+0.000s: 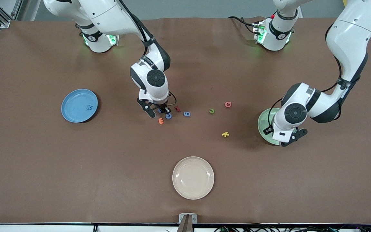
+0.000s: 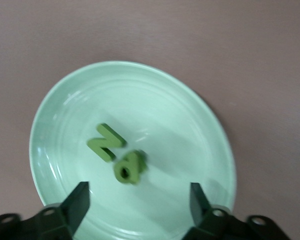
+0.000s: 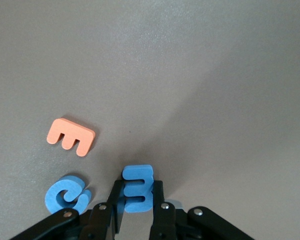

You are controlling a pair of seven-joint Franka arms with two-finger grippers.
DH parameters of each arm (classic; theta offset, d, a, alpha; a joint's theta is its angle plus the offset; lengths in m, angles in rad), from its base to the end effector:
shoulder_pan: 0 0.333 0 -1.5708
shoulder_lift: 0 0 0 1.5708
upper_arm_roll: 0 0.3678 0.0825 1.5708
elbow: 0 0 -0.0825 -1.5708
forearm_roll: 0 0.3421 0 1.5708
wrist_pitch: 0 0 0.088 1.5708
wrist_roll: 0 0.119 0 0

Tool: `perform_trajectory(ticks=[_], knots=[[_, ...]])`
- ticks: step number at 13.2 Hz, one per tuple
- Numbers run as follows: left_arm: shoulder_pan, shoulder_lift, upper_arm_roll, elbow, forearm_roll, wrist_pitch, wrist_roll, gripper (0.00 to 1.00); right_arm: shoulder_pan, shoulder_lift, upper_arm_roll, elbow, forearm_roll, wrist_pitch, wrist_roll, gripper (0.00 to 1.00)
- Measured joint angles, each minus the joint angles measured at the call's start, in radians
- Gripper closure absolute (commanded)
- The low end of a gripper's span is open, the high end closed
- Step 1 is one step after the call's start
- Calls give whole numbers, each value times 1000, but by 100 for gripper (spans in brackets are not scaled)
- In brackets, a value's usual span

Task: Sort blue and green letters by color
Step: 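Place the blue E on the blue plate while the left gripper returns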

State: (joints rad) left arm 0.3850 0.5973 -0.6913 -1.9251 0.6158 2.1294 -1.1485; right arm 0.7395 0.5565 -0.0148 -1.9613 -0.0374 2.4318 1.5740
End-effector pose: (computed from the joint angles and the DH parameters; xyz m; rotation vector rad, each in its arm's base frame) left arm 0.5827 -0.1132 0.2814 -2.8429 -0.7201 0.1119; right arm 0.4555 0.4036 0.2462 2.7988 -1.2131 -0.0105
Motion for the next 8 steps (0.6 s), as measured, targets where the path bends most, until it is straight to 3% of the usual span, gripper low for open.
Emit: perform_trajectory(ticks=[5,8], knots=[[-11,-19,-126,1,-6,-2,-193,0,-80,-63,-20,101,-6,-406,-415,100],[-71,-18,-144,1,-8,-2,-297,0,-185,-156,-23,87,-6,-529,-633,100]])
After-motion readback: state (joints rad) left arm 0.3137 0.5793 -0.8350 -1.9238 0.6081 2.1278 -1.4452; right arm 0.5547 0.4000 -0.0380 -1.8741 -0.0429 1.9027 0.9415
